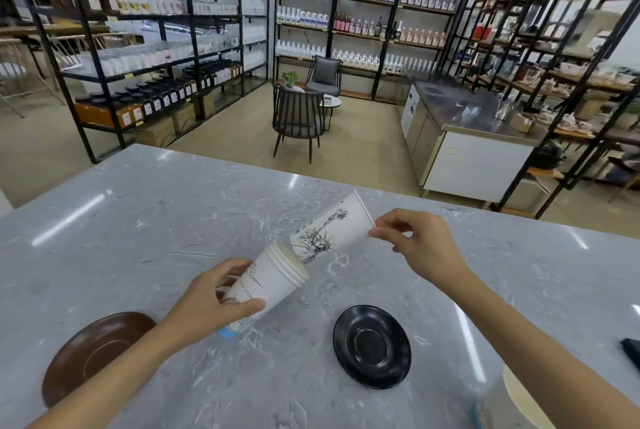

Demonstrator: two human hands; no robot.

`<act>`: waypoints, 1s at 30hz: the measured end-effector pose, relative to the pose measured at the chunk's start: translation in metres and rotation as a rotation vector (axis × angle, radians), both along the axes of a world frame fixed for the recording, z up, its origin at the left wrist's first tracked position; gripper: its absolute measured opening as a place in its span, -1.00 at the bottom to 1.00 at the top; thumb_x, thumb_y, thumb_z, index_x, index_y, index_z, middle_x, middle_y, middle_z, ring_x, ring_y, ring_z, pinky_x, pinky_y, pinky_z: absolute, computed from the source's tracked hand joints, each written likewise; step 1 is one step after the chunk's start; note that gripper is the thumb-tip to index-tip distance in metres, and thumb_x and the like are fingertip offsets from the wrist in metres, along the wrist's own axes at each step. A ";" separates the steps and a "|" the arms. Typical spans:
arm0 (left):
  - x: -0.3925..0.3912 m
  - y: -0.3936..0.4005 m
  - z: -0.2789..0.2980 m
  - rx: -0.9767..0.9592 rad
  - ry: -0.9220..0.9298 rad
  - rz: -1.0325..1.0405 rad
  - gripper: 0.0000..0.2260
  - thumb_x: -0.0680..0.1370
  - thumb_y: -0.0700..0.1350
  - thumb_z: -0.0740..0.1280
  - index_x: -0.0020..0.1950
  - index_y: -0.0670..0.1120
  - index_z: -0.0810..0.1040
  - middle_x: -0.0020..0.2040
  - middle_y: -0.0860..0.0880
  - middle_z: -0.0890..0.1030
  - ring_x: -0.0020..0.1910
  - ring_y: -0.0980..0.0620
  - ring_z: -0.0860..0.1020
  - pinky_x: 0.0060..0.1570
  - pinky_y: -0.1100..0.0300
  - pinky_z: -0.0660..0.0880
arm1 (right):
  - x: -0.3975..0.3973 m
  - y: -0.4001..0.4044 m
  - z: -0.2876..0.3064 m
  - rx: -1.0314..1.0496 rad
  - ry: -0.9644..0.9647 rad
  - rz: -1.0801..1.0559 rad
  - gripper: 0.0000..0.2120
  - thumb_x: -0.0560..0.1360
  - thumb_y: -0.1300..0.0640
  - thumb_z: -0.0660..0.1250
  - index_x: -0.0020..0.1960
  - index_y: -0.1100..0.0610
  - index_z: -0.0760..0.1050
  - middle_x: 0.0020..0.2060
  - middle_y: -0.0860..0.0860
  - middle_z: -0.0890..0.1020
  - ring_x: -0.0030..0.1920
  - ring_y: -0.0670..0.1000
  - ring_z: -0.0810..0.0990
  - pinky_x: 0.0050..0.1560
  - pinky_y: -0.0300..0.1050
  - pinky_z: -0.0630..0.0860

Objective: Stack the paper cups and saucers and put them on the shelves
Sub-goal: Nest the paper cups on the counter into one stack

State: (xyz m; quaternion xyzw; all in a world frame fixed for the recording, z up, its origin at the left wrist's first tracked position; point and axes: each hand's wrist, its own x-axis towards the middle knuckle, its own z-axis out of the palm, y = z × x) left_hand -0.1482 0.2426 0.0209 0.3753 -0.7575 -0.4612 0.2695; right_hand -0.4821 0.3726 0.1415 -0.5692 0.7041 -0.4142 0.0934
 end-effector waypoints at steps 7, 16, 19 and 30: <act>-0.009 0.016 0.023 -0.140 0.032 -0.023 -0.34 0.25 0.27 0.60 0.32 0.27 0.53 0.22 0.26 0.65 0.20 0.21 0.63 0.13 0.18 0.59 | 0.016 0.035 0.012 -0.072 -0.009 0.014 -0.99 0.47 0.11 0.53 -0.11 0.01 0.73 -0.20 -0.16 0.74 -0.14 -0.10 0.68 -0.19 0.01 0.69; -0.022 0.043 0.036 -0.217 0.062 -0.094 -0.40 0.28 0.21 0.62 0.28 0.33 0.52 0.21 0.29 0.65 0.18 0.22 0.62 0.04 0.32 0.54 | 0.054 0.055 -0.020 -0.152 0.071 -0.004 -0.94 0.54 0.15 0.47 0.00 0.02 0.68 -0.13 -0.28 0.64 -0.08 -0.13 0.65 -0.19 -0.09 0.66; -0.026 0.050 0.038 -0.233 0.078 -0.094 -0.40 0.28 0.22 0.62 0.28 0.33 0.52 0.21 0.26 0.65 0.19 0.19 0.62 0.02 0.34 0.58 | 0.068 0.061 -0.030 -0.214 0.064 -0.026 -0.93 0.57 0.16 0.42 0.03 0.03 0.64 -0.10 -0.20 0.60 -0.04 -0.13 0.62 -0.23 -0.25 0.62; -0.037 0.070 0.043 -0.200 0.133 -0.061 -0.38 0.24 0.25 0.60 0.26 0.26 0.54 0.16 0.32 0.63 0.14 0.22 0.64 0.04 0.23 0.62 | 0.107 0.075 -0.052 -0.416 -0.209 -0.169 -0.88 0.55 0.17 0.44 0.05 -0.01 0.65 -0.02 -0.14 0.67 0.06 -0.08 0.66 -0.26 -0.35 0.58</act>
